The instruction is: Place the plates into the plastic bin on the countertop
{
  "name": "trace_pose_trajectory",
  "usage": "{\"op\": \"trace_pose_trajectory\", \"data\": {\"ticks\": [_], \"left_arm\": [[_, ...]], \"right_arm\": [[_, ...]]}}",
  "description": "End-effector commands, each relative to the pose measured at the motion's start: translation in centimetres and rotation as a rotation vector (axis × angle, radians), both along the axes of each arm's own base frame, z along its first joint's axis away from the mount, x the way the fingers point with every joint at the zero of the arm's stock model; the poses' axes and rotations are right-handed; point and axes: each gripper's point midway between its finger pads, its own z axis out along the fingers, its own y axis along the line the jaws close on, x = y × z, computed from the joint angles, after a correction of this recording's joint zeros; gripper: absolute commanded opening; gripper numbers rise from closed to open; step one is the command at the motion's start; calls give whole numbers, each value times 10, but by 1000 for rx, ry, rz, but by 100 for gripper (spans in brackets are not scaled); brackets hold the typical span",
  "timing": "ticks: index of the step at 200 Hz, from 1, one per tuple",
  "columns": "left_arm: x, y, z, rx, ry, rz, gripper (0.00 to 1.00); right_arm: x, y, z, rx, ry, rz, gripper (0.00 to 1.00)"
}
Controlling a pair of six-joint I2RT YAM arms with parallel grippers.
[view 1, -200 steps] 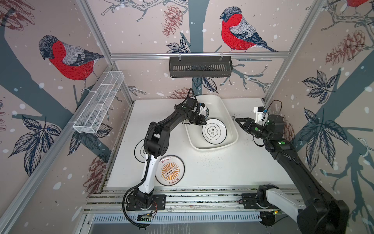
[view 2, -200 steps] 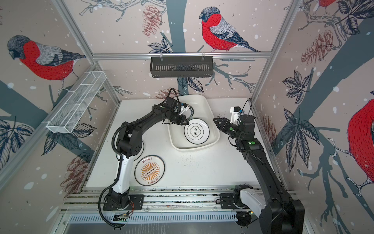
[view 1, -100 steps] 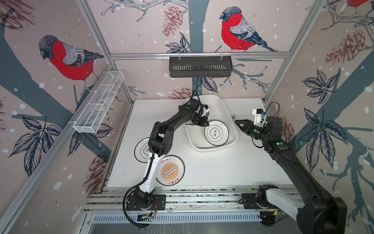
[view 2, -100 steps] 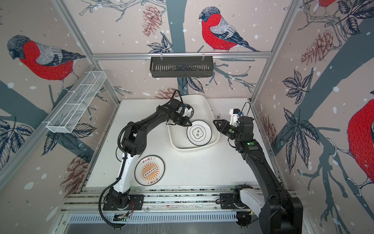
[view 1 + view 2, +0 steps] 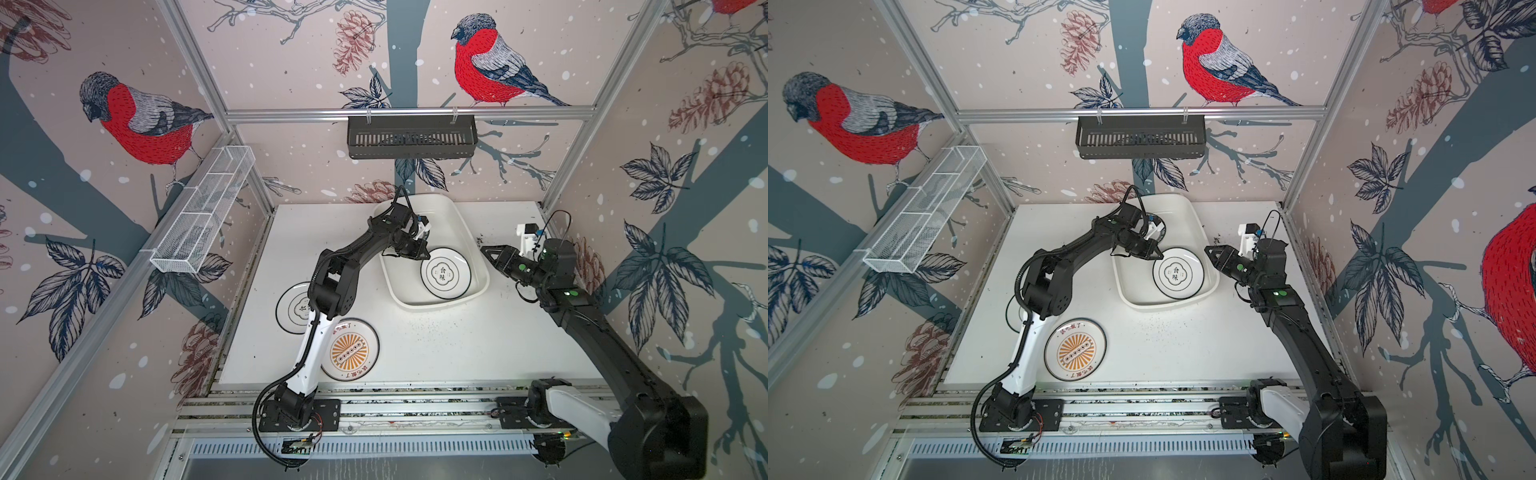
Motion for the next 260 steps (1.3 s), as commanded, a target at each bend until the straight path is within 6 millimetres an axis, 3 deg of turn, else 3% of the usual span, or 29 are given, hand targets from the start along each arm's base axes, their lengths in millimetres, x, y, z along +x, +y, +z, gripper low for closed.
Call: {"op": "trace_pose_trajectory", "data": {"ticks": [1, 186, 260], "left_arm": [[-7, 1, -3, -4, 38, -4, 7], [-13, 10, -29, 60, 65, 1, 16], [-15, 12, -23, 64, 53, -2, 24]], "right_arm": [[1, 2, 5, 7, -33, 14, 35], [3, 4, -2, 23, -30, 23, 35], [4, 4, 0, 27, -31, 22, 35]]}}
